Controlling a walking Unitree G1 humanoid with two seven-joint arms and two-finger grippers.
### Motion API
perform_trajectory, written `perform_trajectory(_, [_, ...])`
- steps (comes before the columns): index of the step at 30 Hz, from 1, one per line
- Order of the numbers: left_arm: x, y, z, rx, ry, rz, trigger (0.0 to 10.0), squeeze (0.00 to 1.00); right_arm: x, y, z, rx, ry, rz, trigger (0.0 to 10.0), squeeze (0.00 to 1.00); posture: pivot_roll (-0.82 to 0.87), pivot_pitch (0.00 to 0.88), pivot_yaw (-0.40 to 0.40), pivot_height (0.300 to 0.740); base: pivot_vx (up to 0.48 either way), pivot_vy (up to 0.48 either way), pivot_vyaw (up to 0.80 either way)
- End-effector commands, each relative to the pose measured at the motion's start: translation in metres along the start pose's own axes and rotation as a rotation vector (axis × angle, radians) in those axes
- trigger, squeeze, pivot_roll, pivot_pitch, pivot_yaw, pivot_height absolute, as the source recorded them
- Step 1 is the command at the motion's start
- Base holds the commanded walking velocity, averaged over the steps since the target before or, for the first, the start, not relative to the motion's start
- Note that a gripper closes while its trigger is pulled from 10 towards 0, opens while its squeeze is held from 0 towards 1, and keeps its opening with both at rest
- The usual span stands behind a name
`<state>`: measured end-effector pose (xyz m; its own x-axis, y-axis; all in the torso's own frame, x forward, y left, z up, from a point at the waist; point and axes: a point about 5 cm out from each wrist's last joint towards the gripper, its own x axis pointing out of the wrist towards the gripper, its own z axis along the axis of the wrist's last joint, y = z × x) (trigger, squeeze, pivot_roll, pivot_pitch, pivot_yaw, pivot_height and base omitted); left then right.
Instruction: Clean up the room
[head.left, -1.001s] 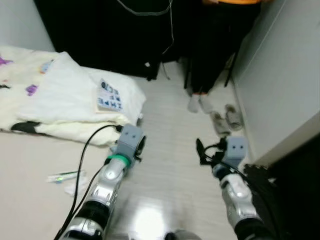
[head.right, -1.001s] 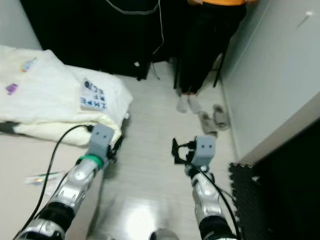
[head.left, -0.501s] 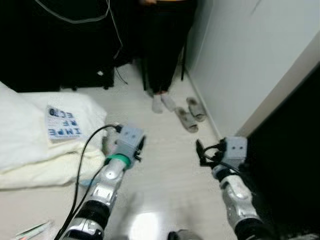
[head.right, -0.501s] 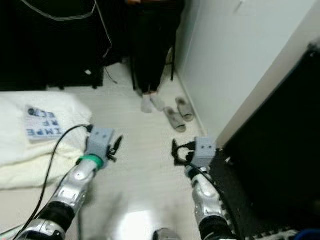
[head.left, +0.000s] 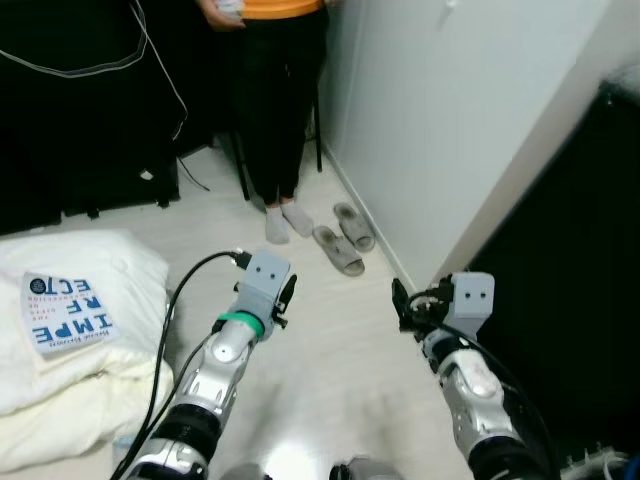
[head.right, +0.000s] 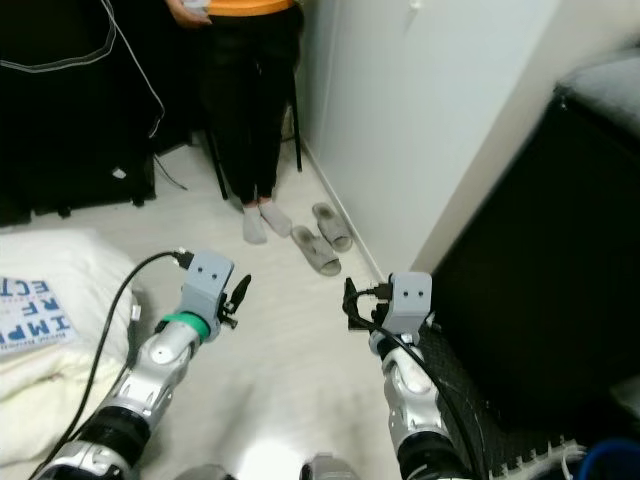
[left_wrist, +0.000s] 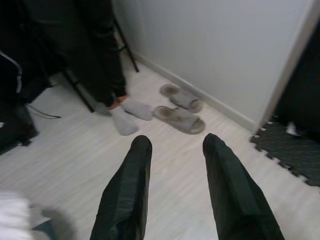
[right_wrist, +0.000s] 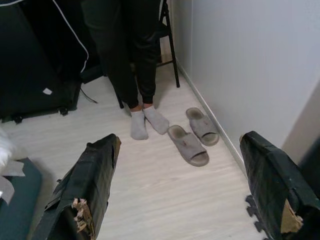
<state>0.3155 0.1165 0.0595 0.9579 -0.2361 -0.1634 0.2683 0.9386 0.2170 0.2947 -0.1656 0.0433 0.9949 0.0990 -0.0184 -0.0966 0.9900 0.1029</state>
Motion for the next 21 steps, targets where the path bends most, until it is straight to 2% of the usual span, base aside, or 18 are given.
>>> perform_trajectory(1, [-0.0028,0.0005,-0.007,0.003,0.026,0.001,10.0,0.0,-0.0043,0.0029,-0.0079,0.006,0.03,0.001,10.0,0.0,0.04,0.021,0.014,0.74,0.315,0.0,0.0])
perform_trajectory(7, [-0.003,0.0005,-0.0072,0.004,0.026,0.001,10.0,0.0,-0.0048,0.0043,-0.0083,-0.013,0.034,0.016,10.0,0.0,0.04,0.021,0.014,0.74,0.313,0.0,0.0])
perform_trajectory(12, [-0.0028,0.0008,-0.007,0.004,0.026,0.001,10.0,0.0,-0.0043,0.0052,-0.0083,-0.011,0.035,0.02,10.0,0.0,0.04,0.021,0.015,0.74,0.315,0.0,0.75])
perform_trajectory(21, [-0.0024,0.0005,-0.0066,0.004,0.023,0.0,10.0,0.0,-0.0037,0.0045,-0.0078,0.0,0.033,0.016,10.0,0.0,0.04,0.015,0.013,0.74,0.311,0.0,0.0])
